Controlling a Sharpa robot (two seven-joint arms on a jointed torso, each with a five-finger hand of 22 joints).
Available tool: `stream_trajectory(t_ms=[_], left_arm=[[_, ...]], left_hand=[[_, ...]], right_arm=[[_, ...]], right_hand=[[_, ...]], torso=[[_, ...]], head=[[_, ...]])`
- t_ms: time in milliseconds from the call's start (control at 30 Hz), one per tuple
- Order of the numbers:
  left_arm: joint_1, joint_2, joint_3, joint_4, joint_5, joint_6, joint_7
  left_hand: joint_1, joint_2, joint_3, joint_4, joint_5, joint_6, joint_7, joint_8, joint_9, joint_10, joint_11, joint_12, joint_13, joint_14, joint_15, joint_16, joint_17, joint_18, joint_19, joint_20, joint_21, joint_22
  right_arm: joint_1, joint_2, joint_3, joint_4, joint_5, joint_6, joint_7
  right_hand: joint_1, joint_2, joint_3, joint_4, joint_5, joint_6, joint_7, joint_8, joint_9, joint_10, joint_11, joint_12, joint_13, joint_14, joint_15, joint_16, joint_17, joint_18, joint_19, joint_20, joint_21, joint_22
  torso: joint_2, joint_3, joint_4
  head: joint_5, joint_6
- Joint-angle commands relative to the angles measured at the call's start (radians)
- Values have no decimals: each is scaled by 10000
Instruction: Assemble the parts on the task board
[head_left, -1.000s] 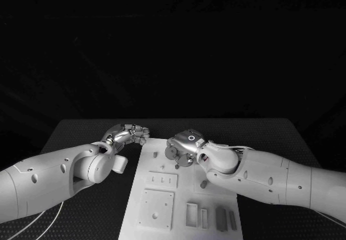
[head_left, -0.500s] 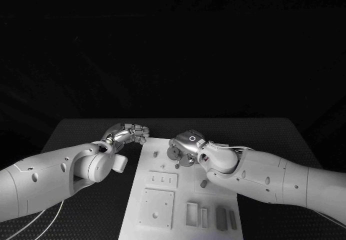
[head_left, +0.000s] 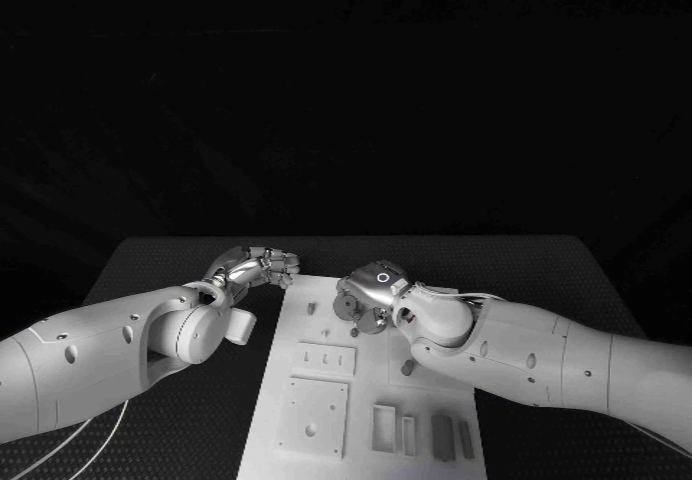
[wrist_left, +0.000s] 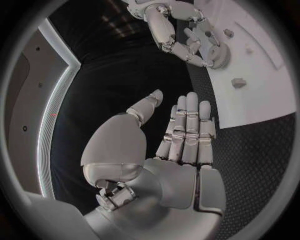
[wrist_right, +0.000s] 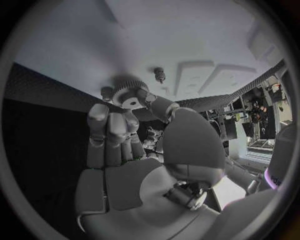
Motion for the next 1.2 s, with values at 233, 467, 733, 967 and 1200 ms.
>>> stream_trajectory(t_ms=[233,467,733,967,1200], left_arm=[[11,-5,9,22,16,136,63],[11,-3,9,24,16,135,66],[11,-7,9,18,16,129,67],[11,-12,9,18,16,126,68],[11,-32,9,22,16,118,69]], left_hand=[[-124,-4,52,-16,-65,-6,86,-34,13,38,26,-55,11,-34,41,-32,15,182,-28,-8,49,13],[-125,-7,52,-18,-65,-8,86,-37,14,38,26,-59,12,-35,41,-33,16,182,-29,-8,49,14],[-129,-7,53,-17,-65,-11,87,-39,14,39,27,-63,14,-34,41,-34,18,182,-29,-8,49,14],[-134,-7,52,-15,-66,-14,89,-42,14,38,28,-68,14,-34,41,-35,19,182,-29,-7,49,15],[-145,-1,53,-7,-66,-17,92,-45,15,37,30,-74,15,-33,42,-35,21,181,-27,-6,50,15]], right_arm=[[-27,4,-43,-97,234,352,61],[-27,-14,-47,-89,319,316,63],[-27,-64,-47,-79,533,349,119],[-27,-124,-47,-98,666,462,146],[-27,-227,-48,-107,792,495,162]], right_hand=[[187,-464,-65,-196,19,563,147,-509,-138,-330,190,-188,-125,-39,265,-124,-11,384,-19,-2,-32,59],[337,-566,-142,-301,18,-123,342,-863,-313,-496,373,-251,-166,-71,429,-172,28,384,-63,-14,-85,46],[712,-332,214,-482,108,-308,342,-936,-368,-546,379,-247,-190,-78,442,-210,57,384,-97,-5,-132,39],[558,-134,497,-736,760,-251,307,-900,-435,-575,348,-201,-206,-55,415,-249,109,384,-104,75,-117,86],[420,-24,581,-849,989,-131,280,-827,-454,-589,324,-159,-208,-44,393,-270,142,384,-101,88,-112,103]], torso=[[0,-7,-3],[0,-1,-2],[-1,2,-4],[0,2,-11],[-1,4,-16]], head=[[3,-29],[9,-26],[8,-31],[13,-42],[19,-58]])
